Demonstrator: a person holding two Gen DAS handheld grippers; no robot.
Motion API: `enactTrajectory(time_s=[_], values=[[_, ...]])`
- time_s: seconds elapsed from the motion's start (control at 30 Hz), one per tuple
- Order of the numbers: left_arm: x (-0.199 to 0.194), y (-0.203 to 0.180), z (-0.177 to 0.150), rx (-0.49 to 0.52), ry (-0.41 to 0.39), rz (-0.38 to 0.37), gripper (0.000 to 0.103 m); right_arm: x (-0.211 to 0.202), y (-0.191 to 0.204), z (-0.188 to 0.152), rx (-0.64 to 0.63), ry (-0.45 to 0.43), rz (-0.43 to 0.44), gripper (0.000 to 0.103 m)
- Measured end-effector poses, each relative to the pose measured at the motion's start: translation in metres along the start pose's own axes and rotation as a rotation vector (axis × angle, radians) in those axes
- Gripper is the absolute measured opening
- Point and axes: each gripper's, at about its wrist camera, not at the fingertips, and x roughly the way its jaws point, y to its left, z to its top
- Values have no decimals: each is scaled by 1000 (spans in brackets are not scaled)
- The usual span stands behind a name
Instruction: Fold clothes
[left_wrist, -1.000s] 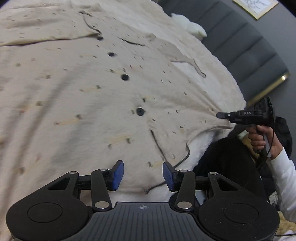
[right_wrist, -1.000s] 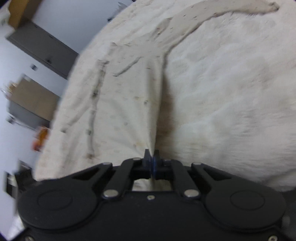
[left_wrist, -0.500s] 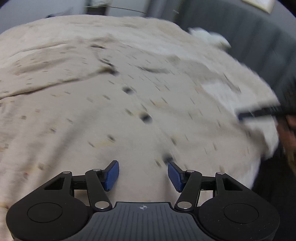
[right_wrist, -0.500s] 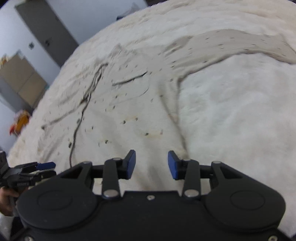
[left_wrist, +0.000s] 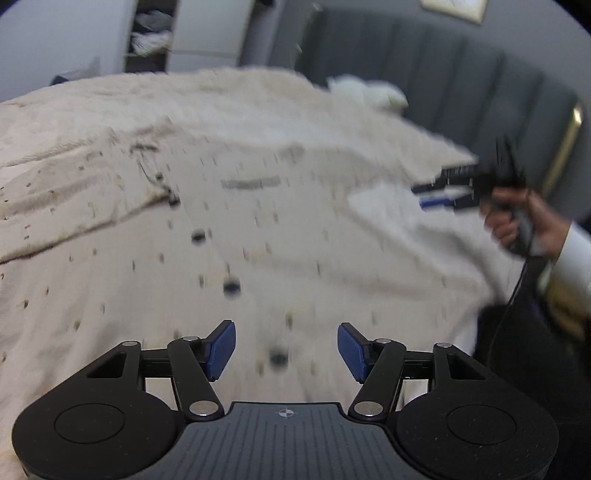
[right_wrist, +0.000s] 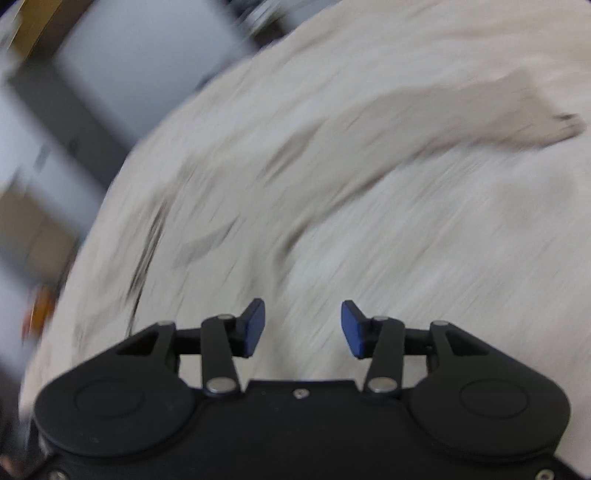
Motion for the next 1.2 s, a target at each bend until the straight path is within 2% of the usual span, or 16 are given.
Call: enactTrajectory(time_s=[0.1, 0.17, 0.27, 0.5, 0.57, 0.6, 0.63, 0.67, 0.83, 0.87, 0.93, 1.0, 1.03, 1.1, 1.13, 1.2], values=[[18, -2, -2, -22, -15, 24, 56, 12, -39, 27, 152, -103, -21, 47], [29, -3, -6, -36, -8, 27, 56, 25, -79, 48, 314, -179, -20, 47], [36, -3, -11, -52, 12, 28, 56, 50, -124, 60, 523, -221, -2, 47], [44, 2, -10, -48, 31, 52, 56, 97, -171, 61, 756, -325, 117, 45], [45, 6, -9, -53, 27, 62, 56, 108, -176, 61, 787, -350, 136, 38], [45, 8, -8, -56, 24, 66, 56, 114, -174, 61, 808, -370, 133, 28], [45, 10, -7, -62, 18, 69, 56, 116, -172, 63, 799, -378, 122, 6], [44, 12, -6, -70, 9, 72, 56, 118, -169, 64, 788, -387, 110, 3], [37, 21, -5, -88, -33, 71, 56, 104, -89, 95, 479, -464, 42, 2], [34, 22, -5, -91, -41, 70, 56, 99, -50, 103, 354, -471, 26, 2], [30, 25, -6, -99, -56, 68, 56, 90, -19, 109, 246, -475, 24, 2], [25, 27, -8, -107, -69, 67, 56, 81, 48, 102, 73, -475, 54, 2], [24, 28, -8, -108, -71, 68, 56, 81, 62, 102, 38, -472, 61, 2], [17, 30, -12, -110, -80, 69, 56, 84, 134, 90, -111, -436, 99, 2], [14, 31, -14, -113, -85, 67, 56, 83, 149, 87, -146, -426, 107, 2], [6, 33, -16, -121, -98, 67, 56, 96, 225, 57, -331, -387, 147, 2]])
